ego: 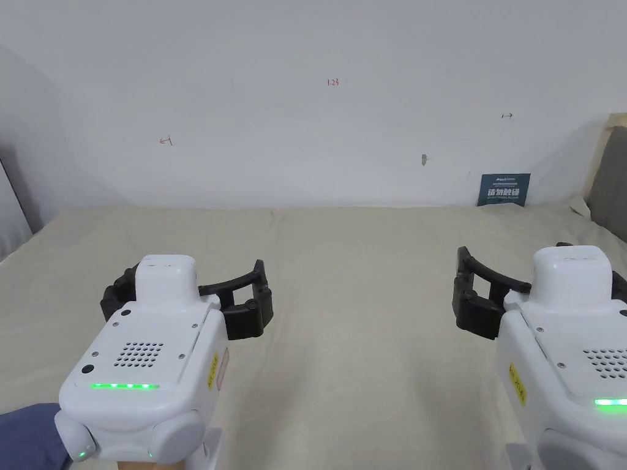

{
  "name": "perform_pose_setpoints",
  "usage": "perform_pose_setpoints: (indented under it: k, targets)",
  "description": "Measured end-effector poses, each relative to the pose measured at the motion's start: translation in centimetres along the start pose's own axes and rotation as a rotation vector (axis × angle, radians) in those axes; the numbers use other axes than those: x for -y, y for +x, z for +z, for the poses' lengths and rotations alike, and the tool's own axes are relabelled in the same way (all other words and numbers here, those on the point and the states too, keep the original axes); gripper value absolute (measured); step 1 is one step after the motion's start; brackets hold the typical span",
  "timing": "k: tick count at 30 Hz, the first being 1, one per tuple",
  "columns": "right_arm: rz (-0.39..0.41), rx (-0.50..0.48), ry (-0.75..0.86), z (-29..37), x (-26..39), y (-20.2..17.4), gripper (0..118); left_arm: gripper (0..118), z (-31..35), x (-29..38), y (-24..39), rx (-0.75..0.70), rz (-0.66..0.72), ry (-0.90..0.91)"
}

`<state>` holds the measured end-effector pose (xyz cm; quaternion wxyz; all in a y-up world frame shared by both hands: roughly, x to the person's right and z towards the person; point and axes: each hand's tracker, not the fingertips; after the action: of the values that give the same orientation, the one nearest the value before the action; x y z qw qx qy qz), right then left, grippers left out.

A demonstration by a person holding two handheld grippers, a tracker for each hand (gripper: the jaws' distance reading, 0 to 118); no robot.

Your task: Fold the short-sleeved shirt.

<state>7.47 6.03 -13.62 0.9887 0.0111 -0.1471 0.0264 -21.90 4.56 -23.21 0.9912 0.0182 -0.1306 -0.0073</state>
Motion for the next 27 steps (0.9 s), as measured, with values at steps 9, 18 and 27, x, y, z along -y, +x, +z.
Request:
perform_pose_setpoints:
  k: [9,18,27]
  targets:
    - [0.006,0.002,0.003,0.0,0.0,-0.1,93,118,0.1,-0.2,-0.6,-0.006,0.019,0.013]
    - [0.005,-0.005,0.003,0.0,-0.1,-0.2,93,118,0.0,-0.3,-1.0,-0.011,0.029,0.013]
    - [0.008,-0.005,0.005,0.0,0.0,-0.3,93,118,0.0,-0.3,-1.2,-0.012,0.032,0.014]
